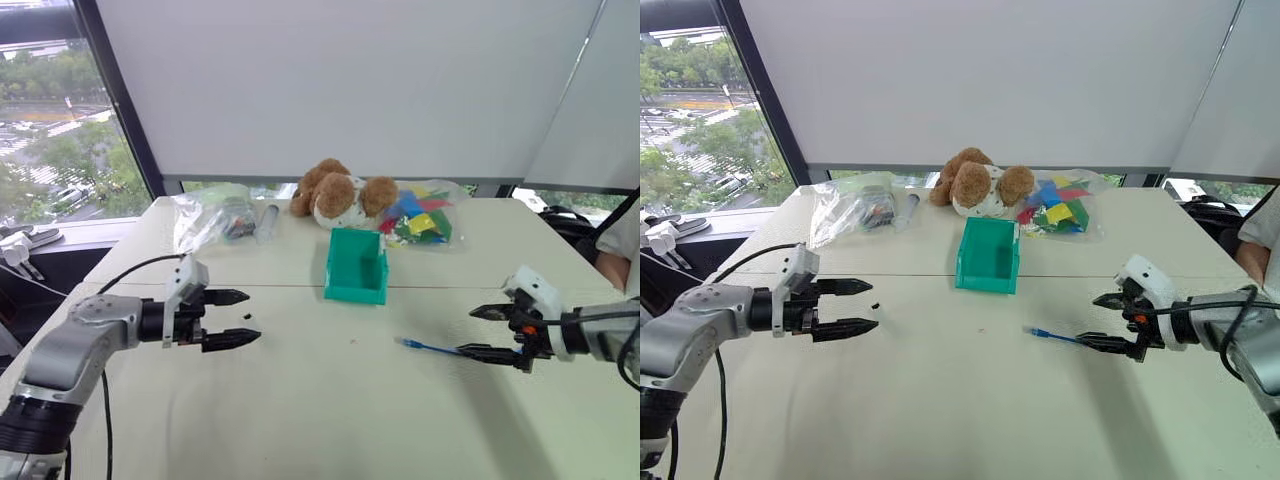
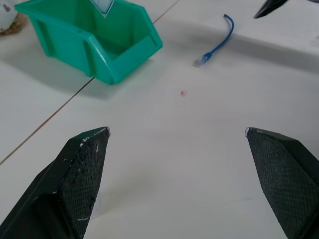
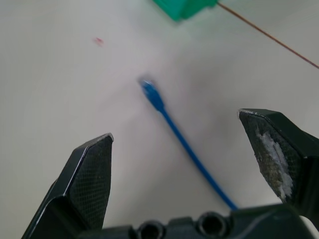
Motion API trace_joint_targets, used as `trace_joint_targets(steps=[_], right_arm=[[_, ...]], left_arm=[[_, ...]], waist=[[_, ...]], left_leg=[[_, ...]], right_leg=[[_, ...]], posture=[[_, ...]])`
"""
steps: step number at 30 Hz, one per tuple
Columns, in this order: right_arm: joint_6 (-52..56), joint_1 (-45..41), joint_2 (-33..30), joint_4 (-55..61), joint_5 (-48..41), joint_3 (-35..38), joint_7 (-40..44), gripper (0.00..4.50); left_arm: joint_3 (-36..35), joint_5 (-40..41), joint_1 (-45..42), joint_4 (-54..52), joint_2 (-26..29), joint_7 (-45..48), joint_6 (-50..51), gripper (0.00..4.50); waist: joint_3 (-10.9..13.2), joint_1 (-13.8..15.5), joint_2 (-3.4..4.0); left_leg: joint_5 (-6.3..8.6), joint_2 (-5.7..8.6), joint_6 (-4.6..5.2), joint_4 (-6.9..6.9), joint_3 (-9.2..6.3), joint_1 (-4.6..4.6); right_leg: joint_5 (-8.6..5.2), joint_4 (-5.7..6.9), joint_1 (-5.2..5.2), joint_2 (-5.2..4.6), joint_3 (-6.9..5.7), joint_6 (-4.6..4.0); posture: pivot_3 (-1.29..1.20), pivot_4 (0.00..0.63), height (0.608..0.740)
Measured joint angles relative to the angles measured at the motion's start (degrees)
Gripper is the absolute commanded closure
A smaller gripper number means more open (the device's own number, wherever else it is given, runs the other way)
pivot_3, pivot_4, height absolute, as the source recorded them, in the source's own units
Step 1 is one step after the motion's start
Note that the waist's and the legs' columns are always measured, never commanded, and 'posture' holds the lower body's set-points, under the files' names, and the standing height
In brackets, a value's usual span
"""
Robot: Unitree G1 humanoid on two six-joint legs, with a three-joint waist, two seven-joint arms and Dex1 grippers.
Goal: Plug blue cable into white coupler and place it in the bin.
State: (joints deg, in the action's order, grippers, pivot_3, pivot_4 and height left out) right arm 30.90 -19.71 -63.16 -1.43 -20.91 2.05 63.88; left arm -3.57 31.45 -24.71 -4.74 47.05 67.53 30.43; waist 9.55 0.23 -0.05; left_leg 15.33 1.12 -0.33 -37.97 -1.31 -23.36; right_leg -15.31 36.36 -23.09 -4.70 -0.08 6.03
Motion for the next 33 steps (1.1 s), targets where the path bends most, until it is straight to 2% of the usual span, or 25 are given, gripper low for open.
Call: trace_joint_targets(steps=[7,13,16,23,27,33], right_arm=[[-11.73,-9.22,6.41,-18.81,10.19,-11.33,6.9,0.12],[-18.04,-13.38,9.32,-27.49,14.11,-13.15,9.8,0.12],[-19.06,-14.52,10.32,-30.25,14.78,-12.87,10.64,0.95],[-21.57,-15.27,10.8,-32.53,16.38,-12.4,11.11,4.43],[-22.71,-12.96,10.65,-27.57,17.51,-11.89,11.03,4.43],[-17.34,-8.05,11.7,-10.77,16.48,-12.73,11.82,4.43]], left_arm=[[0.4,-0.54,0.43,-0.07,-1.03,-0.57,-0.78,0.0],[0.2,-0.56,2.13,-0.76,-1.0,-1.37,-0.85,0.0],[0.16,-0.54,2.13,-1.17,-1.0,-1.51,-0.85,0.0],[0.16,-0.77,2.05,-1.17,-0.98,-1.54,-0.89,0.0],[0.15,-0.95,1.91,-1.11,-0.96,-1.51,-0.99,0.0],[0.26,-1.07,1.12,-0.78,-0.98,-1.35,-1.22,0.0]], waist=[[0.01,-0.9,0.01],[0.0,-0.97,0.0],[-0.01,-1.04,-0.02],[-0.02,-0.91,-0.02],[-0.02,-0.92,-0.02],[0.0,-1.09,0.0]], left_leg=[[0.0,-0.01,-0.01,0.0,0.0,-0.02],[-0.01,-0.01,-0.01,-0.01,0.0,0.02],[-0.01,-0.01,-0.02,-0.02,0.0,0.1],[-0.01,-0.01,-0.02,-0.02,-0.02,0.11],[-0.01,-0.01,-0.02,-0.02,-0.02,0.11],[-0.01,-0.01,-0.02,-0.02,0.01,0.08]], right_leg=[[0.01,0.08,-0.06,0.04,0.0,0.03],[0.02,0.14,-0.03,0.03,0.01,0.04],[0.02,0.17,0.04,0.03,0.01,0.04],[0.02,0.22,0.03,0.02,0.01,0.04],[0.02,0.26,0.01,0.02,0.01,0.04],[0.01,0.57,-0.21,0.02,0.04,0.04]], posture=[[0.0,0.15,0.74],[0.0,0.15,0.74],[0.0,0.15,0.74],[0.0,0.15,0.74],[0.0,0.15,0.74],[0.0,0.15,0.74]])
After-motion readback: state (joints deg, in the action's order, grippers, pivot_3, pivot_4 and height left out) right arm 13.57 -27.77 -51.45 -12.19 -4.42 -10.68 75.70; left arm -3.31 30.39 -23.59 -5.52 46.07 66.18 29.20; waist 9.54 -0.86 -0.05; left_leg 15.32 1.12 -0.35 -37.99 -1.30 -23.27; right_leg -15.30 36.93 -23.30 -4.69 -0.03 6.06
